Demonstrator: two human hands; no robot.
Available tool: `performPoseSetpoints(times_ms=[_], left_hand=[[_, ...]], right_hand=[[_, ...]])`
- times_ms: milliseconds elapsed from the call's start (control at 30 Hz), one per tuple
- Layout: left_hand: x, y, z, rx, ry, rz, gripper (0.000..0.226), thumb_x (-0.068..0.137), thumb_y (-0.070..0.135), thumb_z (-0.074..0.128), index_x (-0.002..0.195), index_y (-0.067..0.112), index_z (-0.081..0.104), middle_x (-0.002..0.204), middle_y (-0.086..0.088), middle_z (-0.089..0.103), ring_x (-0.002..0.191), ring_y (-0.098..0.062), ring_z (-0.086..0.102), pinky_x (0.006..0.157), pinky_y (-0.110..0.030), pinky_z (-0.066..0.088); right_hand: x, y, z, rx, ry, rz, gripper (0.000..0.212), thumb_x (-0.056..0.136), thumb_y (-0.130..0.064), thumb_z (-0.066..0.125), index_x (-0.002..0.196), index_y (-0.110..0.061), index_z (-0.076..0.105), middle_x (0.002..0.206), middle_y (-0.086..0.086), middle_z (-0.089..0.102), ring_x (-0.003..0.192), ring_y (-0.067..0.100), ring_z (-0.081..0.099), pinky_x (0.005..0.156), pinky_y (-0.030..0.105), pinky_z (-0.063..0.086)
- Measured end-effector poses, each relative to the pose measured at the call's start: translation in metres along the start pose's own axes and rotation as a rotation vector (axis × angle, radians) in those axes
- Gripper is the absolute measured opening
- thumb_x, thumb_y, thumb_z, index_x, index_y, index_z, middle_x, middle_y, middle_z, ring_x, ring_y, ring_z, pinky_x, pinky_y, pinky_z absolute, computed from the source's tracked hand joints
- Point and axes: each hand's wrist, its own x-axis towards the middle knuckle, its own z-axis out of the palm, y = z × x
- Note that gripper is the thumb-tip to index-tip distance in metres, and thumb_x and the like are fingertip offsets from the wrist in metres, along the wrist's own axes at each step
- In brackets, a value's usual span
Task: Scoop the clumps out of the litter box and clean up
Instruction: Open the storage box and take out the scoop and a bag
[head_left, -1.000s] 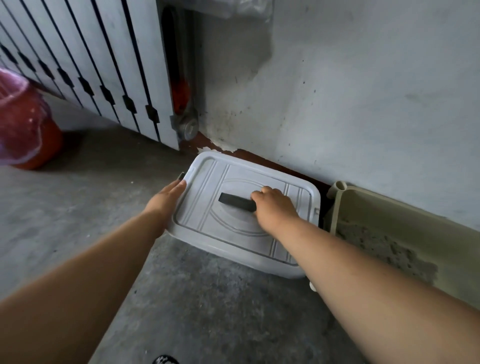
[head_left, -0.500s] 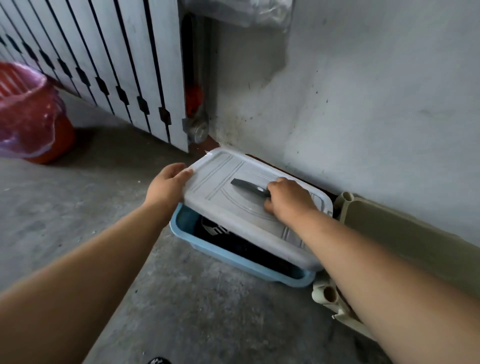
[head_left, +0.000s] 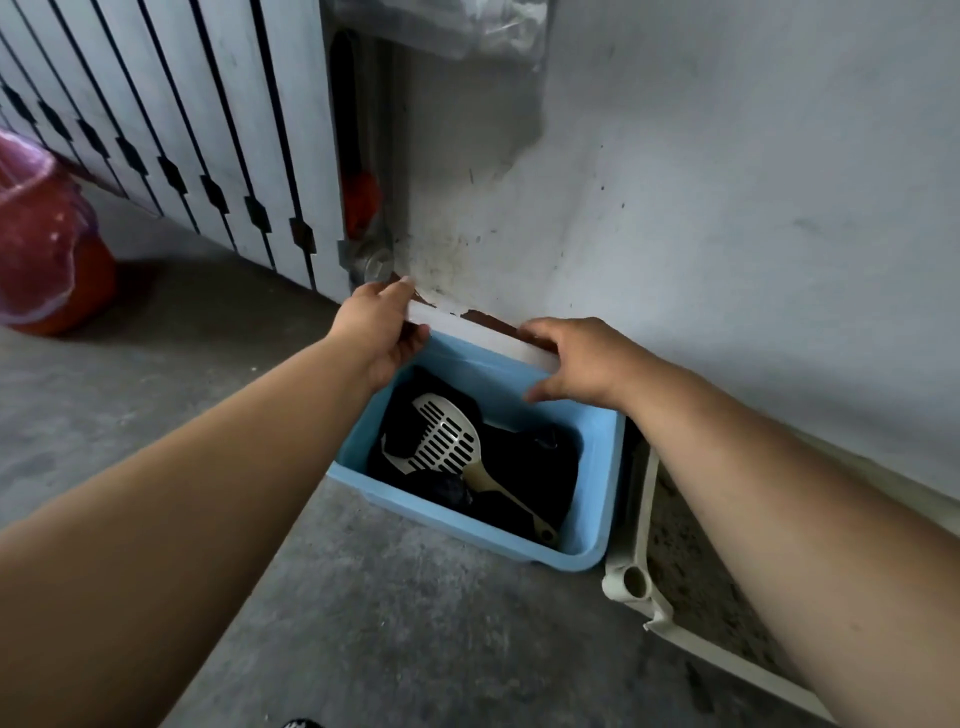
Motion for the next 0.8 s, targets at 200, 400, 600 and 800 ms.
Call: performPoseSetpoints(times_ms=[200, 400, 600, 800], left_hand=[[0.002, -0.014, -0.006, -0.139, -0.020, -0.055, 0.040, 0.097, 0.034, 0.052, 0.131, 0.015, 0.047, 0.107, -0.011, 0.059, 0.073, -0.022, 0.067, 0.054, -0.026, 0.056], [-0.010, -0.053, -0.016, 0.367, -0.108, -0.063, 0.025, 0.096, 0.014, 0.054, 0.120, 0.010, 0.058, 0.092, -0.006, 0.061, 0.072, -0.016, 0.060, 0.066, -0.025, 0.055], [-0.015, -0.081, -0.030, 1.110, -0.331, 0.182, 0.022, 0.093, 0.027, 0.058, 0.114, 0.025, 0.063, 0.109, 0.004, 0.065, 0.099, -0.017, 0.062, 0.090, -0.033, 0.052], [-0.021, -0.095, -0.039, 1.364, -0.620, 0.347, 0.025, 0.089, 0.047, 0.058, 0.108, 0.032, 0.066, 0.100, 0.011, 0.065, 0.094, -0.010, 0.061, 0.083, -0.023, 0.047]], right_hand=[[0.016, 0.011, 0.015, -0.293, 0.348, 0.039, 0.028, 0.083, 0.001, 0.041, 0.104, -0.010, 0.056, 0.101, 0.015, 0.061, 0.091, 0.033, 0.055, 0.067, 0.030, 0.033], [0.043, 0.023, 0.027, -0.360, 0.279, 0.097, 0.029, 0.082, 0.000, 0.041, 0.103, -0.012, 0.057, 0.105, 0.012, 0.062, 0.100, 0.032, 0.056, 0.078, 0.032, 0.035], [0.050, 0.029, 0.034, -0.399, 0.226, 0.153, 0.036, 0.084, 0.001, 0.038, 0.113, -0.015, 0.052, 0.114, 0.009, 0.059, 0.108, 0.031, 0.054, 0.088, 0.036, 0.035], [0.047, 0.038, 0.046, -0.313, 0.201, 0.095, 0.062, 0.085, -0.001, 0.043, 0.144, -0.016, 0.029, 0.136, 0.011, 0.046, 0.118, 0.034, 0.048, 0.096, 0.038, 0.037]])
